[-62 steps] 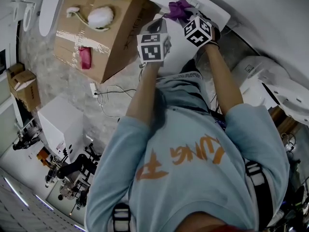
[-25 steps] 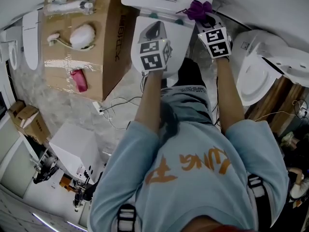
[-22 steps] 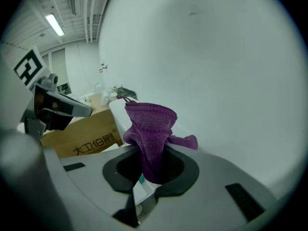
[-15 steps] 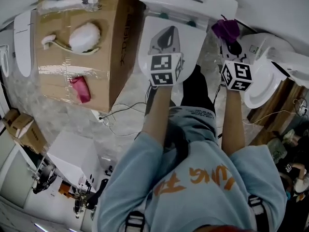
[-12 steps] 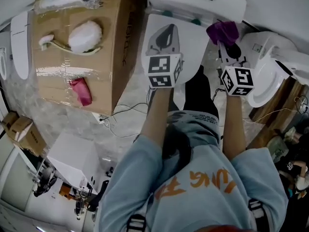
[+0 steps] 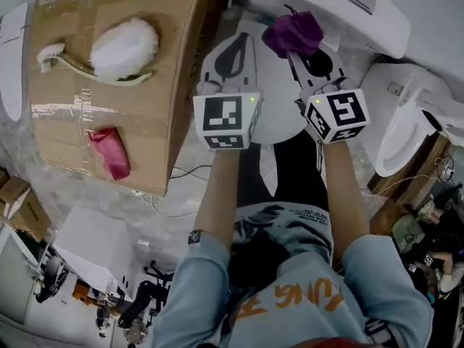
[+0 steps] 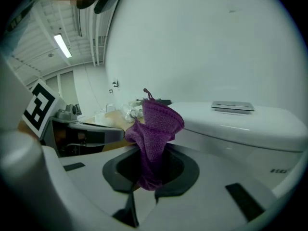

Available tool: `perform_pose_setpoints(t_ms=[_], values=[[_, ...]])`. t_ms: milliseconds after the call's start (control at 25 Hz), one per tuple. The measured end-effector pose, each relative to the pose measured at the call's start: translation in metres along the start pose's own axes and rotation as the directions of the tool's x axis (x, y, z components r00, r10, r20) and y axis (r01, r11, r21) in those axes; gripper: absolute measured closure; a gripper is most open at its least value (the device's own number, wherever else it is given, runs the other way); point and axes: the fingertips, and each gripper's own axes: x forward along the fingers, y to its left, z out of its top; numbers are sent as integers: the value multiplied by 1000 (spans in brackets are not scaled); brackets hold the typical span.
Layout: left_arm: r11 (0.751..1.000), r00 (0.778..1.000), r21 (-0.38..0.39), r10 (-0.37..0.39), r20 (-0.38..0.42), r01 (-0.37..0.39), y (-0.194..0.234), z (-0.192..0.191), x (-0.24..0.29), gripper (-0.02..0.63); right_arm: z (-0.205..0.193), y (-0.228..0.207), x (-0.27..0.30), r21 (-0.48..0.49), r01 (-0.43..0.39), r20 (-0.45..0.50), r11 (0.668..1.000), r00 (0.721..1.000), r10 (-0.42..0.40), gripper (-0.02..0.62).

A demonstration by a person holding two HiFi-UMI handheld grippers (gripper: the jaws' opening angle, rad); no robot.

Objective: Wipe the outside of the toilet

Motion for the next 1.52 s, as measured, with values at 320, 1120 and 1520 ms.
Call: perform_pose_setpoints(t_ms=[320, 1120, 1520], values=[[1000, 999, -7, -20, 26, 20, 30, -11, 20, 581, 4, 27, 79, -213, -85, -17, 973, 996, 83, 520], [1000, 1000, 0, -28, -4, 28, 29, -23, 59, 581, 5, -20, 97, -165, 54, 75, 985, 996, -42, 521], [998, 998, 29, -62, -34, 63, -3, -33, 68, 581, -8, -48, 67, -115, 104, 88, 988, 992, -94, 520]])
